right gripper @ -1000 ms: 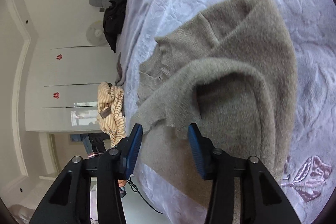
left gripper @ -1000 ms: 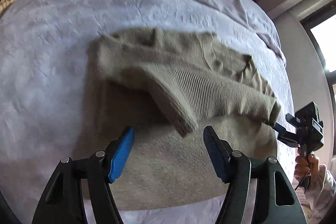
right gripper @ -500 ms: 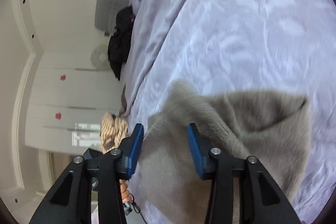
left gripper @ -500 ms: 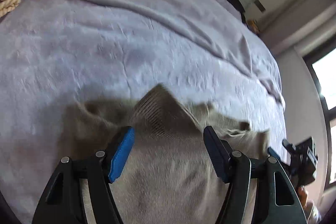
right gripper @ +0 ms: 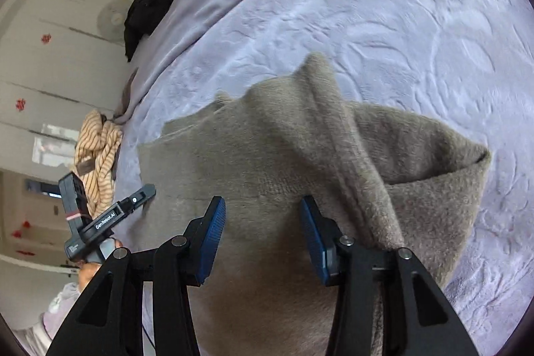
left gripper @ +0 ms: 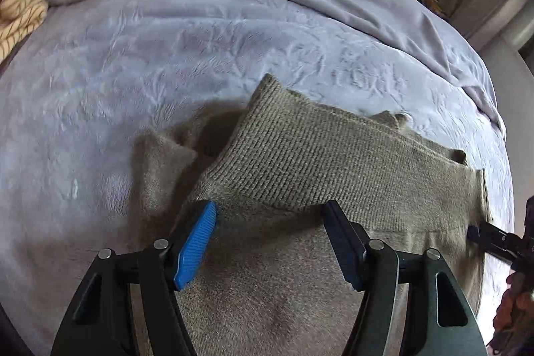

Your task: Fold small clothes

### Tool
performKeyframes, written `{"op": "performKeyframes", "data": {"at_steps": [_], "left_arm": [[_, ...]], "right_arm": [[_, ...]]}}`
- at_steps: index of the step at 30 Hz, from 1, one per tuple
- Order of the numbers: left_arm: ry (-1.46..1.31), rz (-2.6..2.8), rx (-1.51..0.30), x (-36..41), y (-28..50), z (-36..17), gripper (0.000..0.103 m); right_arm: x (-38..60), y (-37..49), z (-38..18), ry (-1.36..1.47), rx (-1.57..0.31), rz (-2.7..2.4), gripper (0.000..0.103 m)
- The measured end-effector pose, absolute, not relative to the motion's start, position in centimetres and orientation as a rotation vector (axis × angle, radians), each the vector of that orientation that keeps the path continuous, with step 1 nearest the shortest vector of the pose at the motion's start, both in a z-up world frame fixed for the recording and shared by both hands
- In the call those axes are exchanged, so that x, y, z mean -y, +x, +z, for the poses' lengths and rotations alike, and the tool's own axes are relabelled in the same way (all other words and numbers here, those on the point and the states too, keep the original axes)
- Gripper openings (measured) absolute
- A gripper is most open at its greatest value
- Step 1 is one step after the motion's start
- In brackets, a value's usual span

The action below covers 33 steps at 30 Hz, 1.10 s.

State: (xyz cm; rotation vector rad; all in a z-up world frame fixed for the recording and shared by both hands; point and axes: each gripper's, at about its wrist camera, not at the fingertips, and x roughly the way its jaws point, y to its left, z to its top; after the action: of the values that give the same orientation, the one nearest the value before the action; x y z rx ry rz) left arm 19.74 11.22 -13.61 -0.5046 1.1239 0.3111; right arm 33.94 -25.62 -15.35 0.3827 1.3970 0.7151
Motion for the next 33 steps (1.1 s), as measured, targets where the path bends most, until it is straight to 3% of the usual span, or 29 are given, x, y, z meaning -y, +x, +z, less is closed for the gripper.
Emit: {"op": "performKeyframes", "data": {"at_steps": [4, 15, 22, 33], "left_arm": [[-0.449, 0.331, -1.134, -11.6, 19.0, -12.7, 0.068], [-0.471, 0.342, -1.206, -13.2, 10.7, -8.3, 0.068], [-0.532, 0.293, -1.277, -12.1, 4.9, -9.7, 0.068], [-0.547, 0.048, -1.328, -11.4, 3.4, -12.5, 0.068]], "right_arm": [[27.9, 34.7, -14.9, 0.436, -1.355, 0.649, 0.048], [32.6, 31.1, -10.8, 0.460, -1.363, 0.642, 0.061], [33.2, 23.8, -10.3, 0.427, -1.427, 0.678, 0.063], [27.6, 13.8, -12.9, 0.613, -1.525, 0.700, 0.063]]}}
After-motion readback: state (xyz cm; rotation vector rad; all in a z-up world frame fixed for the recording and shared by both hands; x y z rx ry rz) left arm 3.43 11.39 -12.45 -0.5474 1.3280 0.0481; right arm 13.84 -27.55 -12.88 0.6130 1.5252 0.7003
